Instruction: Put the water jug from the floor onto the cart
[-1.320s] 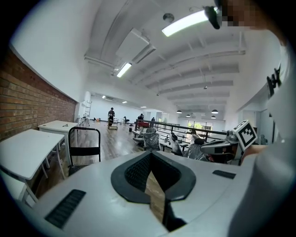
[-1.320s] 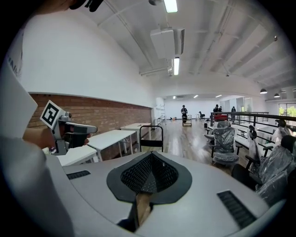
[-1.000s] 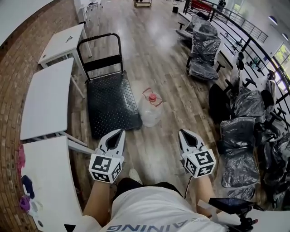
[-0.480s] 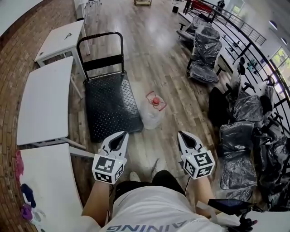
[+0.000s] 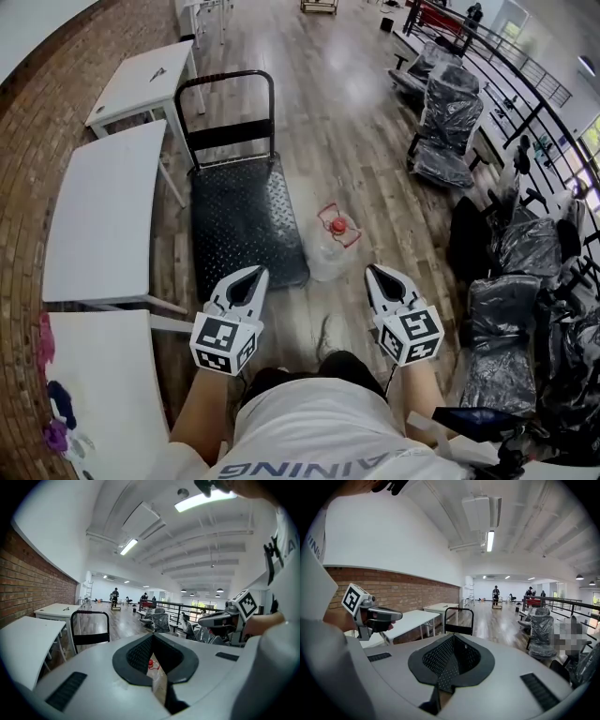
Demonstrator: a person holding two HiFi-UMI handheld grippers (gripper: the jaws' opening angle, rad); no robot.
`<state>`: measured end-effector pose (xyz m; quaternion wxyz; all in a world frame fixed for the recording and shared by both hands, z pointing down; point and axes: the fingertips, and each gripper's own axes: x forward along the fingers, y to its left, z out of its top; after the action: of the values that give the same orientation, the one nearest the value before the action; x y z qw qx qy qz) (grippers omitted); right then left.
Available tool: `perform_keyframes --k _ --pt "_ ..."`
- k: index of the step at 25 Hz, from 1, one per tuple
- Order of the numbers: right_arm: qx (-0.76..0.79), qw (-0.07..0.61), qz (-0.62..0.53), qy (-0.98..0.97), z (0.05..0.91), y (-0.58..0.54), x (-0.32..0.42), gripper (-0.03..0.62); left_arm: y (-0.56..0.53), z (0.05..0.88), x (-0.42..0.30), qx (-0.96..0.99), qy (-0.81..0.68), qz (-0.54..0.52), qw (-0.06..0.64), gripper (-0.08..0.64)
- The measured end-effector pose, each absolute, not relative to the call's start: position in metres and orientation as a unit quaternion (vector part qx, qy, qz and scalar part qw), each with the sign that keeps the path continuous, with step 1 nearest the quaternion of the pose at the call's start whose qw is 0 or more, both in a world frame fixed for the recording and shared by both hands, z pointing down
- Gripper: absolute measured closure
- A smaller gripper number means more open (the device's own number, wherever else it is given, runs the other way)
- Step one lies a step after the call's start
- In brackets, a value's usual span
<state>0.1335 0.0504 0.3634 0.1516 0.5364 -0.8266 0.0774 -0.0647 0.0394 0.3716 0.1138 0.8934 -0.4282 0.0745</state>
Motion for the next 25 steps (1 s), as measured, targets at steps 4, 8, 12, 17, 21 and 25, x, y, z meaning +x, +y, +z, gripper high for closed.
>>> perform_keyframes --k 4,8,12,17,21,25 --pt "0.522 0.145 0.076 -0.837 0.365 0.015 0.144 0.588 0.008 0.367 -0.054 0.887 -0.442 0.078 0.111 0.560" --pt "0.518 0.138 0.079 -0.841 0.364 -0.024 0.169 0.588 -0.025 0.360 -0.030 0.883 -0.449 0.079 0.108 0.560" --pt "0.509 0.139 0.077 -0.846 0.367 -0.065 0.195 0.588 -0.063 0.356 -0.007 0.876 -0.464 0.077 0.108 0.560" --pt "0.504 0.136 0.085 -0.849 0.374 -0.114 0.236 0.588 -0.109 0.357 0.026 0.868 -0.477 0.091 0.108 0.560" --pt "0.501 0.131 0.096 -0.850 0.384 -0.146 0.265 0.588 -0.138 0.361 0.045 0.859 -0.489 0.104 0.109 0.560" --pt "0.499 0.123 0.109 -0.851 0.404 -0.178 0.281 0.588 -0.161 0.370 0.056 0.853 -0.496 0.117 0.111 0.560"
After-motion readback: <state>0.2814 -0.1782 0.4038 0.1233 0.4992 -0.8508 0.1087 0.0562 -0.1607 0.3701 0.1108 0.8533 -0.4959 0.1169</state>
